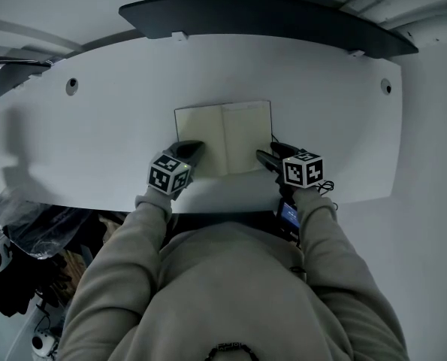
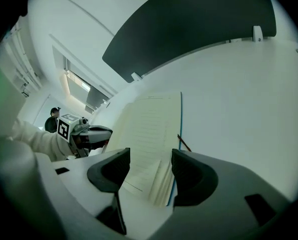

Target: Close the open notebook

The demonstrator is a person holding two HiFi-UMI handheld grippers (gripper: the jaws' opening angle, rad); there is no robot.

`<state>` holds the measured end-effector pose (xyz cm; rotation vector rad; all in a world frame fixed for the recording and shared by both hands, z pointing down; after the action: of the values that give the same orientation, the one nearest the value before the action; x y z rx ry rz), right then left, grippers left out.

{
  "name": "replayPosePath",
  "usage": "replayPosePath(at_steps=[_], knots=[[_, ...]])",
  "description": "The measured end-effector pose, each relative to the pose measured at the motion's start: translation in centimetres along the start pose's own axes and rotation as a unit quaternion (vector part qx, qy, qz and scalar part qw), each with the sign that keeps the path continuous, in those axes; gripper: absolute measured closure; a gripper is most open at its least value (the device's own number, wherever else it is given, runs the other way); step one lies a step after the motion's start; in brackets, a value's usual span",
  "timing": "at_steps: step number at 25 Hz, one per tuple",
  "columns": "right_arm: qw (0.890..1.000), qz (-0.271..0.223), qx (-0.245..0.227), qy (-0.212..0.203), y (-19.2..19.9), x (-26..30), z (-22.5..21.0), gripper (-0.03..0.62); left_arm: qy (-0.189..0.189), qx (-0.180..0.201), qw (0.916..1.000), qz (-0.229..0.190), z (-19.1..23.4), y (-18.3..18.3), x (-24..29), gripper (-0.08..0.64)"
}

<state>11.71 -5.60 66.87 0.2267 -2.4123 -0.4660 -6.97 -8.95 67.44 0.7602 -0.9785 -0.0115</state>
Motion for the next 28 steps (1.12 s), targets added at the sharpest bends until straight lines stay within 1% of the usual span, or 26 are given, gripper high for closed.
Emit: replayPosePath(at_steps=[2,3,5,9,12,14,18,20,22,24,25,27,28], knots=[[1.0,0.006,0.008,0.002,-0.1,0.2,0.1,0.334,-0.001,0.001,1.0,0.001,0.0,0.0,0.0,0.565],[1.0,0.009,0.015,-0.004,-0.2,0.5,0.4,0.334,-0.003,0.002,1.0,0.003,0.0,0.0,0.0,0.565],[0.999,0.009,0.036,-0.031,-0.2,1.5,1.3,0.334,-0.005,0.005,1.0,0.006,0.0,0.1,0.0,0.565],[0.998,0.005,0.043,-0.054,-0.3,2.9,2.4,0.334,0.003,-0.003,1.0,0.006,-0.1,0.2,0.1,0.565],[0.99,-0.017,0.07,-0.119,-0.8,4.1,4.8,0.334,0.006,-0.004,1.0,0.001,0.0,0.1,0.0,0.565],[0.984,-0.033,0.076,-0.155,-1.5,4.6,6.7,0.334,0.013,-0.011,0.9998,-0.005,-0.2,0.0,-0.2,0.565],[0.971,-0.044,0.067,-0.227,-2.6,5.6,11.6,0.334,0.025,-0.052,0.998,-0.027,0.1,0.1,-1.3,0.565],[0.963,-0.04,0.048,-0.261,-3.3,6.1,14.5,0.334,0.023,-0.071,0.9965,-0.036,0.6,0.3,-2.1,0.565],[0.957,-0.025,0.025,-0.286,-3.8,7.0,17.2,0.334,0.019,-0.084,0.9954,-0.042,1.2,0.9,-3.2,0.565],[0.954,0.001,0.001,-0.298,-3.5,8.6,19.2,0.334,0.0,-0.103,0.9935,-0.049,2.4,1.7,-4.9,0.565],[0.953,0.015,-0.005,-0.303,-3.1,9.6,19.8,0.334,-0.015,-0.118,0.9914,-0.055,3.4,2.1,-6.0,0.565],[0.951,0.043,-0.008,-0.305,-2.1,11.8,20.2,0.334,-0.044,-0.159,0.9833,-0.076,5.5,2.7,-8.4,0.565],[0.953,0.06,-0.011,-0.298,-1.4,12.9,19.9,0.334,-0.056,-0.178,0.9784,-0.089,6.5,2.9,-9.6,0.565]])
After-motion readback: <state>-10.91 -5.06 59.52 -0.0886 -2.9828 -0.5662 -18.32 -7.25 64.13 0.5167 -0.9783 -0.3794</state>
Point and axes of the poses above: the fingertips, and each gripper's own axes: x forward along the fingers, z to its left, y out of its underside, the point moved 1 cm from there along -x, backward along the fingers, and after that the axes turned 13 degrees about -y, right-handed, at the moved point
